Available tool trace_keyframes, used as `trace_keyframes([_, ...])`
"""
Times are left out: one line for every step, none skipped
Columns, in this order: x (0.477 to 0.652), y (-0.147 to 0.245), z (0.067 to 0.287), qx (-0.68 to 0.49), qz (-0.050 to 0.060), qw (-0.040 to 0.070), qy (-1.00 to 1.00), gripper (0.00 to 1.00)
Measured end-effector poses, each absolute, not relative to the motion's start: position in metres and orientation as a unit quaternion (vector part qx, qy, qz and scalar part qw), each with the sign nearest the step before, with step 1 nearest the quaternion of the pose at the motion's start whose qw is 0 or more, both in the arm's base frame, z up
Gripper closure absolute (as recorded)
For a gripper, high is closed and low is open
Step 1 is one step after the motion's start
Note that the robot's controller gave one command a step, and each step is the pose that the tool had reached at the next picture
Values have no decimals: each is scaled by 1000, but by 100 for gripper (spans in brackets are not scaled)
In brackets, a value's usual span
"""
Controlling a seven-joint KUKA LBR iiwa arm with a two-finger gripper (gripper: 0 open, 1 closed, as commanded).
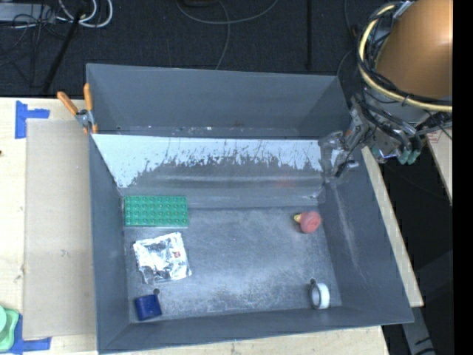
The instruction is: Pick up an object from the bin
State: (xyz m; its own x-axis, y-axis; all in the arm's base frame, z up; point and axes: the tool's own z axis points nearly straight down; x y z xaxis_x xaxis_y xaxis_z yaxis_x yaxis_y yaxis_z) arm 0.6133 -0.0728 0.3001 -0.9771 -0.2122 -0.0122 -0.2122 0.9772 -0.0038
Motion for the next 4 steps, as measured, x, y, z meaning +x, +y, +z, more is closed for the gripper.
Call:
trace_keyframes([600, -30, 192, -271, 1, -1, 963, 100])
trace_keyframes([601, -30, 193, -270, 1, 0, 963, 0])
trace_keyframes([581, -90, 115, -154, 1, -3, 988, 0])
trace_keyframes([621, -122, 68, -214, 0, 1, 977, 0])
